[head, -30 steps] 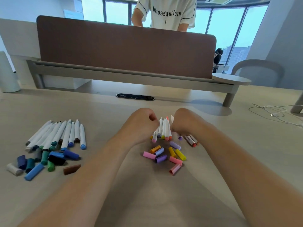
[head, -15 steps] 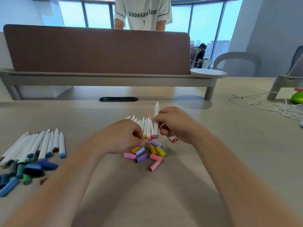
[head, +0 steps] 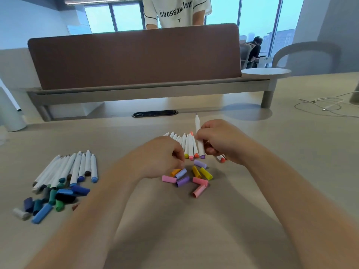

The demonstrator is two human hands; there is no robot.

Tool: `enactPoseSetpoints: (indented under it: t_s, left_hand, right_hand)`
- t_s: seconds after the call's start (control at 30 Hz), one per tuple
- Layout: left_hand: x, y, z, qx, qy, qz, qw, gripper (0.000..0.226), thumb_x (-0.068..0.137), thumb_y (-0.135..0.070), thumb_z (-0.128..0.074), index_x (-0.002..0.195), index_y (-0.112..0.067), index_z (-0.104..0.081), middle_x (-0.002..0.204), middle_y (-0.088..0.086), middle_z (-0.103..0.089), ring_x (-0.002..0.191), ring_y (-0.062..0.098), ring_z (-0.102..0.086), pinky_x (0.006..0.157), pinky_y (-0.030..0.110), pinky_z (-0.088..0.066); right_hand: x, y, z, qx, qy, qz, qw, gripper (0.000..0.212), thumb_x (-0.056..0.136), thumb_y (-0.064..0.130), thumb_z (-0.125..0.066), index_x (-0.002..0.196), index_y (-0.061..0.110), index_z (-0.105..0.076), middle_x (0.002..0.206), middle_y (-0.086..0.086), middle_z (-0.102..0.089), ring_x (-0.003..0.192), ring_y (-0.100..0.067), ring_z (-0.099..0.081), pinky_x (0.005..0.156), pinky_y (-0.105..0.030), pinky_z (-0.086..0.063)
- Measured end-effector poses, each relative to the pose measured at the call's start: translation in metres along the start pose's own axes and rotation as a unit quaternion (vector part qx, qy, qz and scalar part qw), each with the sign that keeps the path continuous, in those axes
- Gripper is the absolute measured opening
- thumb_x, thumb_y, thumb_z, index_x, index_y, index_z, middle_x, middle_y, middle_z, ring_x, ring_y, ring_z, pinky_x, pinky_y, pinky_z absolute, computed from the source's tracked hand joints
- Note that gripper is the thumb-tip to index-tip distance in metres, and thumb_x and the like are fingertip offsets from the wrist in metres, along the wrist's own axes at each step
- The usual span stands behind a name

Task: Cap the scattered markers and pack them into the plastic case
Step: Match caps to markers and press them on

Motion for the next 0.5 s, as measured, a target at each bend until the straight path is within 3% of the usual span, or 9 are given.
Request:
enactPoseSetpoints:
  t_s: [0.1, 0.23, 0.5]
  left_hand:
    - [-0.003, -0.002, -0.003, -0.022, 0.038, -0.010, 0.999, 0.011, 0.083, -0.036, -0.072, 0.083, -0.025, -0.070, 0.061, -0.013, -0.049, 0.057, 0.000, -0.047, 0.048, 0.015, -0.027]
    - [-0.004, -0.006, -0.010, -0.007, 0.064, -0.004, 0.998, 0.017, 0.081, -0.037, -0.075, 0.084, -0.021, -0.069, 0.063, -0.009, -0.046, 0.059, 0.006, -0.044, 0.053, 0.024, -0.029]
    - [-0.001, -0.008, -0.017, 0.009, 0.072, 0.012, 0.997, 0.015, 0.088, -0.032, -0.067, 0.087, -0.018, -0.073, 0.071, -0.004, -0.057, 0.060, 0.007, -0.048, 0.050, 0.022, -0.032]
  right_hand:
    - [0.001, -0.001, -0.001, -0.003, -0.003, 0.000, 1.000, 0.013, 0.091, 0.015, -0.054, 0.086, 0.004, -0.058, 0.062, -0.008, -0.049, 0.042, -0.012, -0.039, 0.047, -0.027, -0.032]
    - [0.001, 0.000, -0.002, -0.008, -0.005, 0.001, 1.000, 0.020, 0.093, 0.016, -0.053, 0.095, -0.003, -0.060, 0.063, -0.009, -0.051, 0.041, -0.010, -0.039, 0.045, -0.025, -0.032]
    - [0.001, -0.001, -0.001, -0.024, -0.008, -0.008, 1.000, 0.018, 0.090, 0.017, -0.055, 0.093, -0.001, -0.060, 0.063, -0.009, -0.052, 0.045, -0.014, -0.039, 0.050, -0.030, -0.032]
Point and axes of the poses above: each hand's wrist, its own x-axis towards the middle knuckle, its own z-axis out of the back of the hand, y = z × x, the point moved 3 cm from there along x, towards the middle knuckle
